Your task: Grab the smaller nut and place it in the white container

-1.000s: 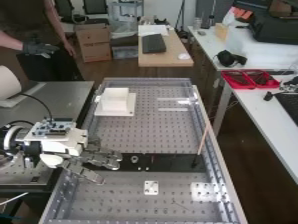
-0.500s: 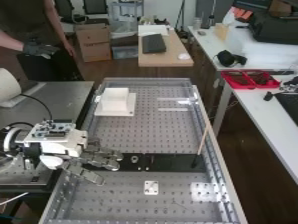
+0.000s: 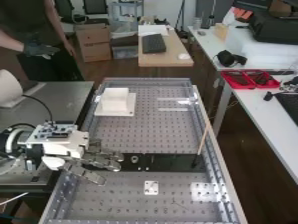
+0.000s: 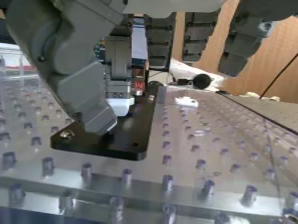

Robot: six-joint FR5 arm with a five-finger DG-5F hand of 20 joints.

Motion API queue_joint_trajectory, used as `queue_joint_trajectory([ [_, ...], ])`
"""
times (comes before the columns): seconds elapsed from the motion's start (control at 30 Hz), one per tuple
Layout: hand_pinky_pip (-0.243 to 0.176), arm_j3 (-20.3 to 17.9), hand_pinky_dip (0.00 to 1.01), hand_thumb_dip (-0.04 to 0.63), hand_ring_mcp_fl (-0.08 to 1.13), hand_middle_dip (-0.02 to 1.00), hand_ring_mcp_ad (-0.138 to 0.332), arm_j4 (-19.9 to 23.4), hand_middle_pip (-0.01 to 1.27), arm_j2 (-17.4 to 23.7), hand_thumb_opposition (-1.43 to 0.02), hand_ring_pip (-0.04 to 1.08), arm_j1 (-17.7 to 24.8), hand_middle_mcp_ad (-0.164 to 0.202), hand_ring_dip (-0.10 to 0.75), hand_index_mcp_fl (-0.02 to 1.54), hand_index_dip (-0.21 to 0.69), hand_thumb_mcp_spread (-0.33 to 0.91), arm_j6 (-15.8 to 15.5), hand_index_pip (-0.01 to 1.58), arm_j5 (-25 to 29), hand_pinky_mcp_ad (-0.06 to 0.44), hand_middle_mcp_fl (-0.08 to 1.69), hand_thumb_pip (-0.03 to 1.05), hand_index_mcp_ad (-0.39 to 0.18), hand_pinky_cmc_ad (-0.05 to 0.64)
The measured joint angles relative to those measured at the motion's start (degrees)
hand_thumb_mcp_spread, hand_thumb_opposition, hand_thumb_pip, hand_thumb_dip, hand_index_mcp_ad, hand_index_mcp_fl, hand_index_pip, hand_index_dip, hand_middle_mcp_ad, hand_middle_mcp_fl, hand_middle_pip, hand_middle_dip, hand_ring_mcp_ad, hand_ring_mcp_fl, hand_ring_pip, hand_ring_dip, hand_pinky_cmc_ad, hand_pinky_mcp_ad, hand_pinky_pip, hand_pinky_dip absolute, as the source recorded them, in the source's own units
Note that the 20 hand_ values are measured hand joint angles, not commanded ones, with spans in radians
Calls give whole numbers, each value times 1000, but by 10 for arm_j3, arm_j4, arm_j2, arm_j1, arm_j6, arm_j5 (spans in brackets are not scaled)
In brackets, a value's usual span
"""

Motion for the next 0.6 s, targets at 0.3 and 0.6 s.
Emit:
queue_joint_trajectory([
  [0.3, 3, -1, 180, 206, 0, 229, 138, 3, 127, -2, -845, 84, -1, 51, 113, 14, 117, 400, -1, 1555, -2, 295, 5, 810, -152, 353],
  [0.6, 3, 0, 180, 206, 0, 229, 129, 3, 127, -4, -845, 86, -4, 49, 113, 14, 122, 403, -6, 1557, -3, 295, 5, 810, -150, 333],
])
